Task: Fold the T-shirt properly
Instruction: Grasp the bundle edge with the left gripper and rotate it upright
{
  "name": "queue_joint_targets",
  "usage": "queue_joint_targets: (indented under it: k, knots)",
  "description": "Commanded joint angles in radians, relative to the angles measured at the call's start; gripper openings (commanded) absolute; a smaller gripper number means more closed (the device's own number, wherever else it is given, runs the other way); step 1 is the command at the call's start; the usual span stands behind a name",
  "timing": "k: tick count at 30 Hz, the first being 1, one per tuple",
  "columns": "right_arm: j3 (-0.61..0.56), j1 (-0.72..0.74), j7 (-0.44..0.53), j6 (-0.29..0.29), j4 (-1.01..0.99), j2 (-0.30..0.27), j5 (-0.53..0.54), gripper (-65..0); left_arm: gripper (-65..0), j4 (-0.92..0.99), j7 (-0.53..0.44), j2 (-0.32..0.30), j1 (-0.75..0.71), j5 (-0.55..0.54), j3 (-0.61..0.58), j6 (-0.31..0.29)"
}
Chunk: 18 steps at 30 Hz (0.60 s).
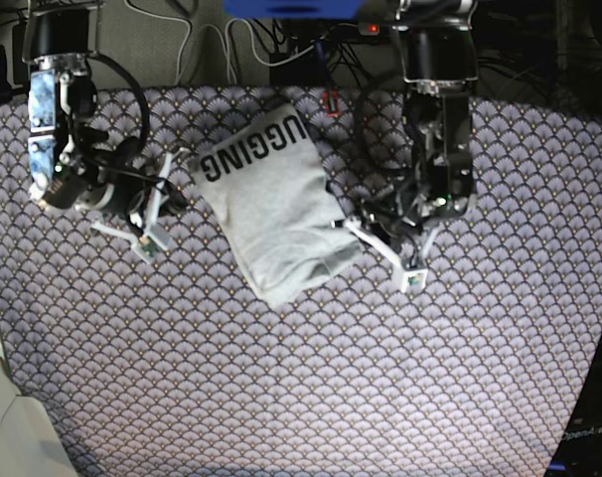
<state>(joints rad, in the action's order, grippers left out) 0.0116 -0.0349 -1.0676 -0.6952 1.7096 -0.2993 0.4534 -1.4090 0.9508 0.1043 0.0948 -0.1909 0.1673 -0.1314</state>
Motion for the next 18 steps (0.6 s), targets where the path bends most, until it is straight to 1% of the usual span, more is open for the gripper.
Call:
queue_joint_targets:
  k: [1, 3, 6, 7, 9, 14, 18]
  knots:
    - [0.004, 0.005, 0.03, -0.003, 0.016, -0.011, 0.017, -65.0, -64.6, 0.006, -0.019, 0.018, 0.043, -0.019, -0.022, -0.011]
    - [0.004, -0.021, 0.036, -0.003, 0.017, -0.01, 0.017, -65.0, -64.6, 0.056, -0.02, 0.024, 0.07, -0.019, -0.051, -0.011]
    - [0.004, -0.056, 0.042, -0.003, 0.019, -0.01, 0.02, -65.0, -64.6, 0.118, -0.033, 0.033, 0.105, -0.02, -0.062, -0.011]
    - [0.006, -0.069, 0.05, -0.003, 0.019, -0.01, 0.02, -65.0, -64.6, 0.136, -0.057, 0.047, 0.113, -0.02, -0.064, -0.011]
    - [0.006, -0.09, 0.059, -0.003, 0.019, -0.01, 0.02, -65.0, -64.6, 0.168, -0.1, 0.053, 0.124, -0.02, -0.064, -0.011]
    - [0.012, -0.141, 0.065, -0.003, 0.02, -0.01, 0.02, -65.0, -64.6, 0.222, -0.141, 0.053, 0.164, -0.028, -0.062, -0.011]
    - [0.012, -0.187, 0.092, -0.003, 0.043, -0.013, 0.02, -65.0, -64.6, 0.257, -0.183, 0.053, 0.201, -0.031, -0.062, -0.011]
